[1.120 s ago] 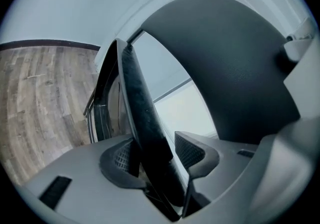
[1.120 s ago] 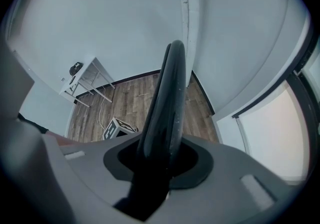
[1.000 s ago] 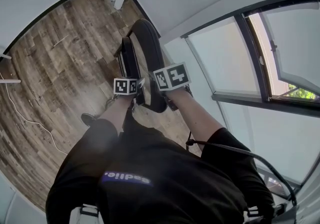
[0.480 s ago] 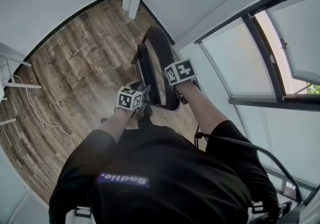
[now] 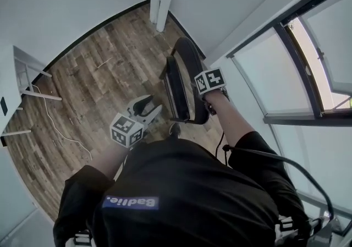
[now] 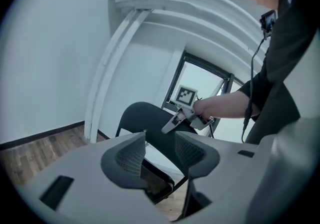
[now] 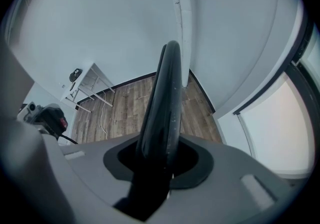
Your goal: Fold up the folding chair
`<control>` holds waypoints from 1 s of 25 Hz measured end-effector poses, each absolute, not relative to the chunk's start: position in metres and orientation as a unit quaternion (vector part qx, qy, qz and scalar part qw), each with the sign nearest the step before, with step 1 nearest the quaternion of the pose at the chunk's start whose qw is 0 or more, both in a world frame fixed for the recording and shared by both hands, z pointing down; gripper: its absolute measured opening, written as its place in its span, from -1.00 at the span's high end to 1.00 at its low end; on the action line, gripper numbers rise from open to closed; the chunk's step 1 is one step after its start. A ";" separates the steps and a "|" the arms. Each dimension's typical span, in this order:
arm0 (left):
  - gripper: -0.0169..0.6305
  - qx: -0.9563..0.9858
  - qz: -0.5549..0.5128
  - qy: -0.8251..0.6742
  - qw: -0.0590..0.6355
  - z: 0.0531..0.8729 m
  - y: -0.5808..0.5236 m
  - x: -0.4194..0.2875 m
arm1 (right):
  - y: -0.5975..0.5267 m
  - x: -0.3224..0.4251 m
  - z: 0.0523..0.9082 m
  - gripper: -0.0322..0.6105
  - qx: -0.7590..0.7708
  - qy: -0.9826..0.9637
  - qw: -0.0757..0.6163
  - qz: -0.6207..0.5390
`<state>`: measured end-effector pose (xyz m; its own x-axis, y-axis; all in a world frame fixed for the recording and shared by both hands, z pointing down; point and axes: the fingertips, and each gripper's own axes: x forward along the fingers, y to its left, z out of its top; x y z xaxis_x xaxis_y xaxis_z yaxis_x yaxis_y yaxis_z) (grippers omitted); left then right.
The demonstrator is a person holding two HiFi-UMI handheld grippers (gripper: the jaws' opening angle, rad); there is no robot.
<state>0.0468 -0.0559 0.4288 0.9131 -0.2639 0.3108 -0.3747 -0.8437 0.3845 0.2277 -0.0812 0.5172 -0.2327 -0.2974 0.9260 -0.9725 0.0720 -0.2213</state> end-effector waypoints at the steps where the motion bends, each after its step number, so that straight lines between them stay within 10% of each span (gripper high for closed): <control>1: 0.37 0.955 0.116 -0.169 0.215 0.416 -0.055 0.041 | -0.081 0.228 0.517 0.61 0.501 -0.635 0.363 0.463; 25: 0.93 0.958 0.030 -0.245 0.146 0.311 -0.057 -0.018 | -0.078 0.237 0.515 0.67 0.517 -0.625 0.352 0.468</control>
<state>-0.0177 -0.0569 0.3110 0.8783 -0.4604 0.1287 -0.4778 -0.8374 0.2655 0.2373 -0.0784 0.5145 -0.2183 -0.3162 0.9232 -0.9749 0.0284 -0.2208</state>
